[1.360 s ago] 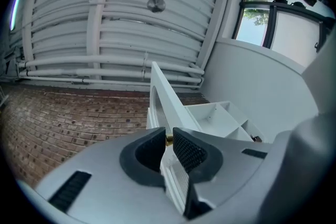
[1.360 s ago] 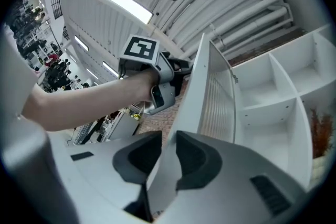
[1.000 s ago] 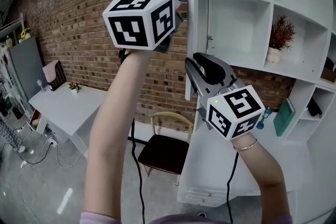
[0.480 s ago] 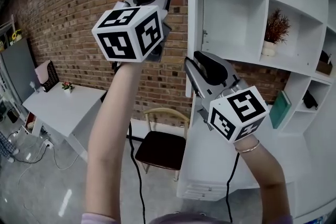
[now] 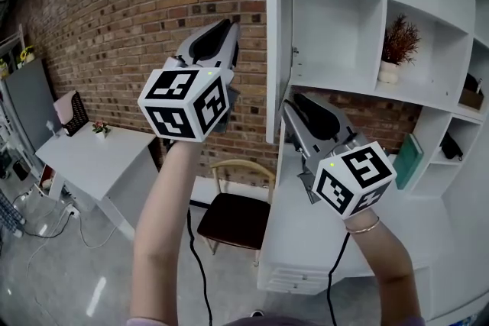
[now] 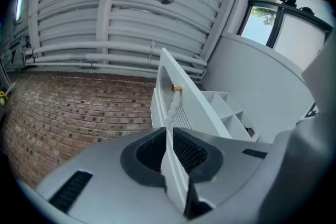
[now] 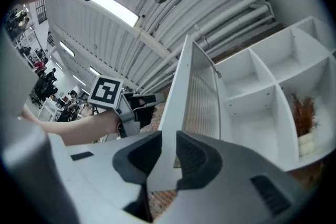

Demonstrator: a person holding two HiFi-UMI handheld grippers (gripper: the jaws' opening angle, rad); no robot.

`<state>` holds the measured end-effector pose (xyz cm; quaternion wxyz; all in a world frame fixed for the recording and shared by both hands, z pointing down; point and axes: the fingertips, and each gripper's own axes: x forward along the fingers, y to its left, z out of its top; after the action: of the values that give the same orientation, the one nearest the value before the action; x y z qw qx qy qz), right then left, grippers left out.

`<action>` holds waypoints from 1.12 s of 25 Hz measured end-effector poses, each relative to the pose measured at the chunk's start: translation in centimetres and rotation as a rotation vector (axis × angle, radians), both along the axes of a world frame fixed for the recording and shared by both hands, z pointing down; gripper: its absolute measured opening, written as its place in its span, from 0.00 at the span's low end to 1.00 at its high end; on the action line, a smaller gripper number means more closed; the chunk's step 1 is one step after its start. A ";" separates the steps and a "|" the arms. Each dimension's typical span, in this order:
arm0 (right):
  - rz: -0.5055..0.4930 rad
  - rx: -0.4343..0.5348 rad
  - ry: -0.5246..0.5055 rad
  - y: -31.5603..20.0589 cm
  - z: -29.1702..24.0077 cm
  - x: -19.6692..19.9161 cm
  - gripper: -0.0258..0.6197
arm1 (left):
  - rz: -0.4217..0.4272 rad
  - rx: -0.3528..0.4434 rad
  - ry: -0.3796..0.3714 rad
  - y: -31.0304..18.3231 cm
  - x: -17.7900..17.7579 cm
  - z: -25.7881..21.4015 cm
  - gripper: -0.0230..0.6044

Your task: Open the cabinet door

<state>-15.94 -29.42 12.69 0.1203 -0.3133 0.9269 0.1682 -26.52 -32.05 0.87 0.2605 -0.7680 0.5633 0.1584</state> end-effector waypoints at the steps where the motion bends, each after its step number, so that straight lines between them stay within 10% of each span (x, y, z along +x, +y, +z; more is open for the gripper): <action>1: 0.004 -0.012 -0.002 -0.1 0.3 0.5 0.16 | -0.011 -0.006 -0.006 0.1 0.1 0.7 0.09; 28: 0.082 -0.351 0.011 -2.6 17.7 9.8 0.13 | -0.148 -0.421 0.027 0.3 5.1 29.2 0.04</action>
<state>-6.15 -31.98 30.37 0.0517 -0.3658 0.9292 0.0103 -21.40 -31.74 30.08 0.0977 -0.7598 0.6422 0.0281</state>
